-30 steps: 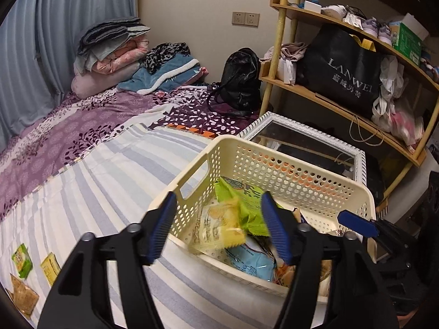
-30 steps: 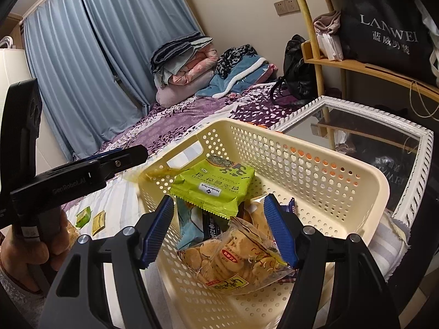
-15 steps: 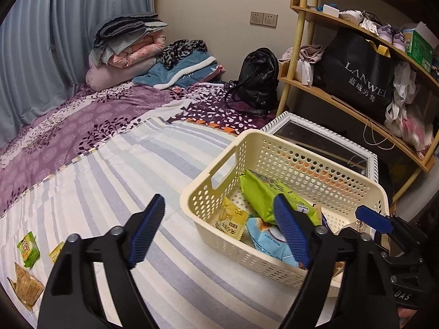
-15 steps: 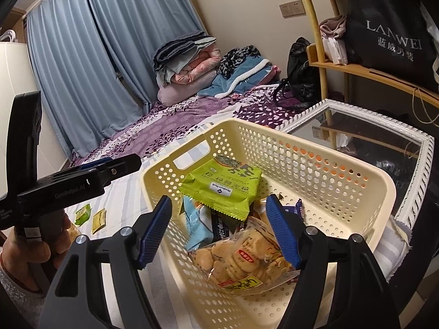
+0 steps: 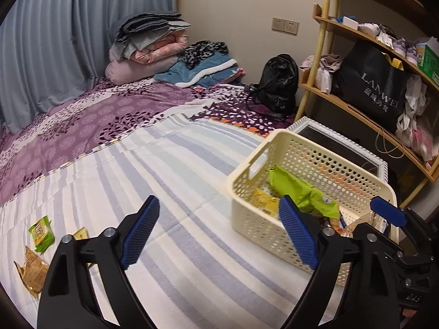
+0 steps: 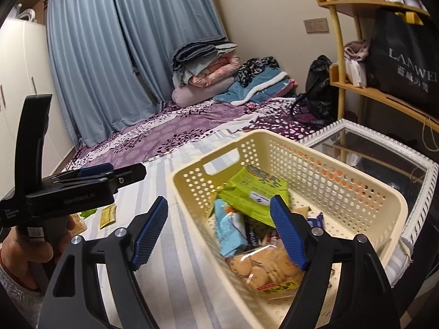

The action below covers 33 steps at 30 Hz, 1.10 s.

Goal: Organize snacks
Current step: 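Move both tools back over the remaining snack packets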

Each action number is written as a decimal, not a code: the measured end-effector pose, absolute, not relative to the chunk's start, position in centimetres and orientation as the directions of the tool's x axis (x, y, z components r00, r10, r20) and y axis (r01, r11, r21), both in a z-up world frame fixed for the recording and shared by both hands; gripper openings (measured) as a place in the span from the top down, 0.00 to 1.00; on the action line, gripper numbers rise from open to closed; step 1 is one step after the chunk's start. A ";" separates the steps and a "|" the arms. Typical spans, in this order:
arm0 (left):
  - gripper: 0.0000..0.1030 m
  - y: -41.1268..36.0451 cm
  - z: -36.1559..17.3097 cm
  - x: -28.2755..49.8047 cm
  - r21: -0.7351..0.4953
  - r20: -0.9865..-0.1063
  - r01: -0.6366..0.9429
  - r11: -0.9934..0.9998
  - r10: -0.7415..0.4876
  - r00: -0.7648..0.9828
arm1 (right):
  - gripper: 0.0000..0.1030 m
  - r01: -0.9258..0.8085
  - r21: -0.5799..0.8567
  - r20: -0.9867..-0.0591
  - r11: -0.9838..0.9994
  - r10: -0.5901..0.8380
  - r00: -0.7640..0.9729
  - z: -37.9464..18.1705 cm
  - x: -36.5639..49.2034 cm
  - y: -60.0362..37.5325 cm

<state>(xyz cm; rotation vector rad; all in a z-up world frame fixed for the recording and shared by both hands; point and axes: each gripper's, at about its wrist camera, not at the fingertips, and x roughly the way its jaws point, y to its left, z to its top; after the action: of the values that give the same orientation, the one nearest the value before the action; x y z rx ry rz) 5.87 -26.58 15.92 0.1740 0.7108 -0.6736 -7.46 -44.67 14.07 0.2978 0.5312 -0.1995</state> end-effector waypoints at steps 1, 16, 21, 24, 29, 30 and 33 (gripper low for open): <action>0.07 -25.9 15.9 6.0 -0.074 -0.651 0.613 0.786 -0.504 0.567 | 0.26 0.253 0.225 -0.524 0.941 -0.102 0.845 14.2 -7.3 -44.4; 0.04 -15.4 13.8 9.3 -0.119 -0.686 0.386 0.915 -0.357 0.635 | 0.12 0.069 0.192 -0.582 0.979 0.057 0.811 13.4 -3.7 -37.1; 0.04 -12.1 13.3 10.1 -0.117 -0.688 0.324 0.939 -0.312 0.656 | 0.08 0.017 0.187 -0.606 0.982 0.102 0.789 12.6 -2.8 -34.8; 0.04 -10.1 12.7 10.3 -0.101 -0.694 0.276 0.956 -0.267 0.669 | 0.08 -0.006 0.189 -0.624 0.982 0.125 0.771 12.0 -2.1 -33.6; 0.04 -6.5 11.4 11.2 -0.115 -0.714 0.179 0.977 -0.207 0.669 | 0.08 -0.031 0.200 -0.647 0.979 0.155 0.747 11.0 -1.4 -32.0; 0.04 -5.8 11.1 11.4 -0.118 -0.717 0.159 0.980 -0.195 0.669 | 0.08 -0.037 0.199 -0.649 0.979 0.160 0.744 10.9 -1.3 -31.7; 0.03 -3.8 10.4 12.0 -0.125 -0.726 0.094 0.988 -0.155 0.670 | 0.08 -0.048 0.197 -0.656 0.979 0.168 0.736 10.6 -1.1 -31.2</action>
<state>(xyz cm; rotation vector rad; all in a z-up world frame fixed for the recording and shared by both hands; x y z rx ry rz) 12.02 -3.77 10.42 -0.0791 0.8255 -0.1404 -1.05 -31.25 10.57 0.1710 0.7352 0.1192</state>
